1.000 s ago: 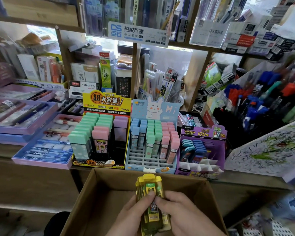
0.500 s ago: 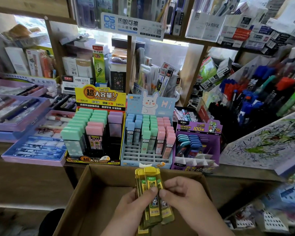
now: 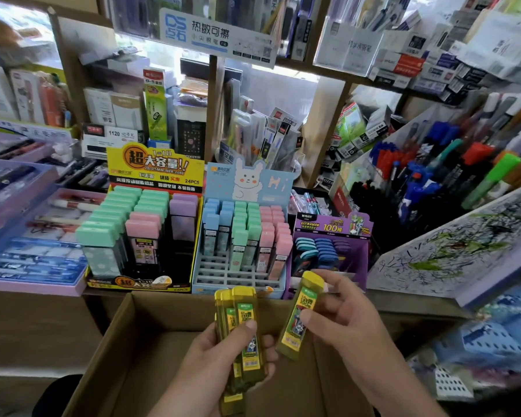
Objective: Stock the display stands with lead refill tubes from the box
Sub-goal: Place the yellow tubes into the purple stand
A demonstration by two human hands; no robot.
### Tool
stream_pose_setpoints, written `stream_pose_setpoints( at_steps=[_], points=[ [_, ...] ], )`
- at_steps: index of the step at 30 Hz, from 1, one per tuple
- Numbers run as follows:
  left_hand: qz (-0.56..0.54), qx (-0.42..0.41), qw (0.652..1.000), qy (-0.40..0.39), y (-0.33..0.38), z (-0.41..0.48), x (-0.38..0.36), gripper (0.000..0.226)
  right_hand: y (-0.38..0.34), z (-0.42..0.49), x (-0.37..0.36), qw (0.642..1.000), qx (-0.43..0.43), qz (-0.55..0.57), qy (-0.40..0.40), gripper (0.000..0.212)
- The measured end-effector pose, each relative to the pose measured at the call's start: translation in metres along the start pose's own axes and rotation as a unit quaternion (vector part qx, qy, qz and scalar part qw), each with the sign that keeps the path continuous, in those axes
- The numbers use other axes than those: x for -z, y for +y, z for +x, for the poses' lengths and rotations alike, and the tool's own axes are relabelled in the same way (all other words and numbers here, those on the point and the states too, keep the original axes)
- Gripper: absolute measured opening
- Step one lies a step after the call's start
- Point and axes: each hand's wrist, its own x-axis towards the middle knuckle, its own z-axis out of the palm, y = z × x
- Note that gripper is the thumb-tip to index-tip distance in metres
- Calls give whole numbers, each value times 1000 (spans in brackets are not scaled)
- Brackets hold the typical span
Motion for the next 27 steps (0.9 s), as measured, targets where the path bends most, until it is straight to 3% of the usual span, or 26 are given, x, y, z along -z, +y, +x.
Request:
stream_pose_setpoints(
  at_steps=[4, 9, 13, 19, 27],
  points=[
    [-7, -5, 1000, -22, -1, -2, 2, 50, -13, 6, 23, 991, 88, -89, 52, 37],
    [-11, 0, 1000, -17, -3, -1, 3, 36, -30, 18, 56, 970, 161, -118, 141, 17],
    [-15, 16, 999, -26, -6, 2, 5, 47, -36, 28, 83, 939, 200, -209, 186, 17],
    [-25, 47, 997, -49, -8, 4, 5, 49, -32, 52, 106, 922, 219, -249, 198, 29],
    [1, 53, 998, -40, -8, 6, 3, 49, -24, 81, 110, 879, 251, -356, 193, 26]
  ],
)
